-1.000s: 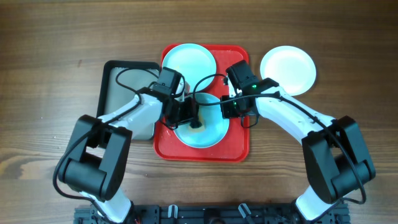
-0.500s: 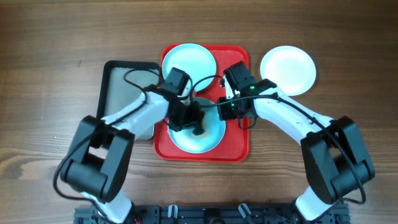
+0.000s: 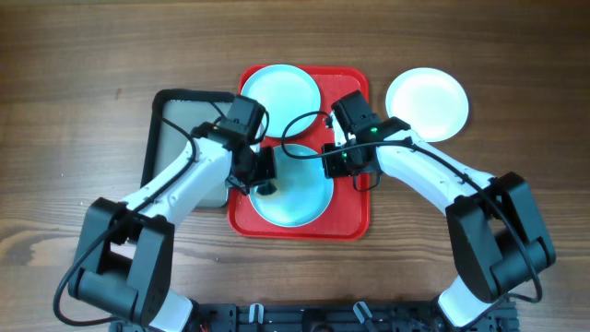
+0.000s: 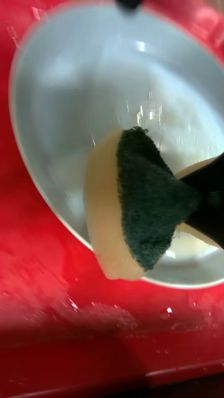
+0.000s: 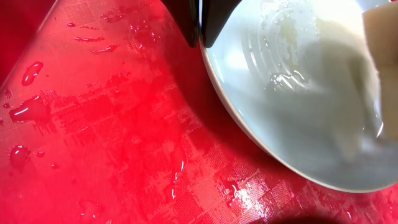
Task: Clean dirty plates on tray and stack at the side
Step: 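Scrub the light-blue plate with the sponge while right gripper holds rim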
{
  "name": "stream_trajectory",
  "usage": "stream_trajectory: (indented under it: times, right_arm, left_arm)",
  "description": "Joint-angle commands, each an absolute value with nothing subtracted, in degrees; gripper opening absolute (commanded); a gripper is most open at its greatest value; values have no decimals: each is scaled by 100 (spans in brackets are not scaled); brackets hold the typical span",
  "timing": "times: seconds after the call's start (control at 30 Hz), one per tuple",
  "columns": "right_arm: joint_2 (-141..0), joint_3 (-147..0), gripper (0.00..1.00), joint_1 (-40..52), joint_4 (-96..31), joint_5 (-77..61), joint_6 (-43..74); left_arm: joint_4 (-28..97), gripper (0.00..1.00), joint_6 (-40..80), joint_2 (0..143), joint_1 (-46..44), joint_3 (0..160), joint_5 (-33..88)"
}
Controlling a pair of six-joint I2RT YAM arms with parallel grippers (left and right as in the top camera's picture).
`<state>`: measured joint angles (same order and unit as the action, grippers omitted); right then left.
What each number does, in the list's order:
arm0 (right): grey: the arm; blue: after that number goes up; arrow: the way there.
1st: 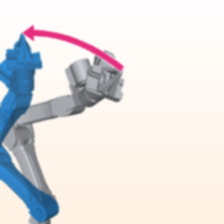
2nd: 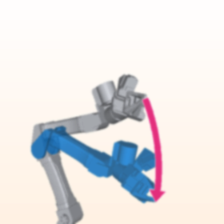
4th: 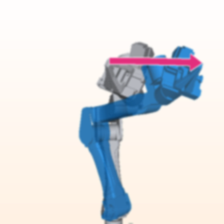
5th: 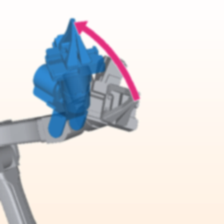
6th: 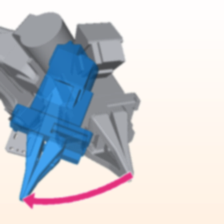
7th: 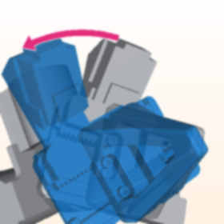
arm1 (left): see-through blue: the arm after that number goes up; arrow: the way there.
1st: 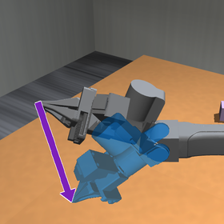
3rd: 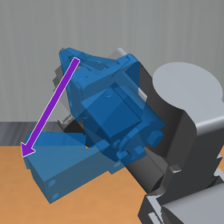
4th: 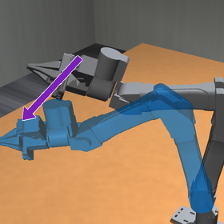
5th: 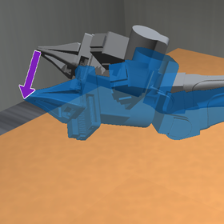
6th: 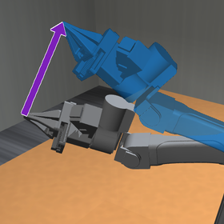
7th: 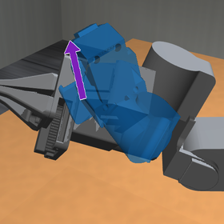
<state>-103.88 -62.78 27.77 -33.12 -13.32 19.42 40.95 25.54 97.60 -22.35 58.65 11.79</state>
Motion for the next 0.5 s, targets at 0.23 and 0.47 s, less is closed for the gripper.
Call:
stream_trajectory:
  times: [0.23, 0.47]
  right_arm:
    - [-10291, -6233, 4, 2794, -3301, -1426, 1968]
    - [-10291, -6233, 4, 2794, -3306, -1426, 1968]
  left_arm:
    - [3837, 4, 2488, 9751, -2279, 5437, 1557]
    - [3695, 4, 2749, 9751, -2587, 5212, 1538]
